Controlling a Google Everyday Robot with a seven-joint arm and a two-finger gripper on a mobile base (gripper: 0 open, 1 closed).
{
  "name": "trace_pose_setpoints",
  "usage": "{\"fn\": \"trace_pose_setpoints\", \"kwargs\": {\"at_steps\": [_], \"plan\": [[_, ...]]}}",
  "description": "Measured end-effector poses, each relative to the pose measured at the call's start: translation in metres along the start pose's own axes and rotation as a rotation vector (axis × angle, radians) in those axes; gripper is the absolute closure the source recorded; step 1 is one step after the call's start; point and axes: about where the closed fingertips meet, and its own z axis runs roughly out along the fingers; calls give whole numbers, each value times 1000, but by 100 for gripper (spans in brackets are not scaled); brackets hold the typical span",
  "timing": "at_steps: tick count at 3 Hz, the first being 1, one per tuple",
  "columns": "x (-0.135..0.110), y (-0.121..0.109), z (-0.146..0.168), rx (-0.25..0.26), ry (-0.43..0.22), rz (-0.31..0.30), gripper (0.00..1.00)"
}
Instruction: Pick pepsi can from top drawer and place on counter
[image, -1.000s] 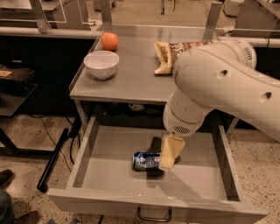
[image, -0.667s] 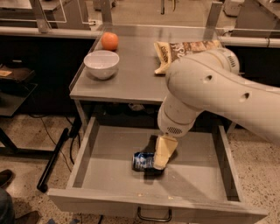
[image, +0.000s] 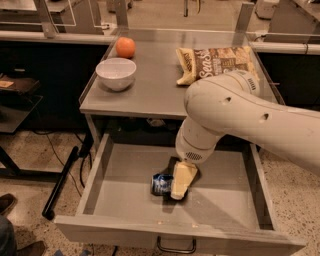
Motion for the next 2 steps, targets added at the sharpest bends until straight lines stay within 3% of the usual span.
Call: {"fn": "trace_pose_setpoints", "kwargs": {"at_steps": [2], "plan": [[10,26,73,-61,71,2,0]]}}
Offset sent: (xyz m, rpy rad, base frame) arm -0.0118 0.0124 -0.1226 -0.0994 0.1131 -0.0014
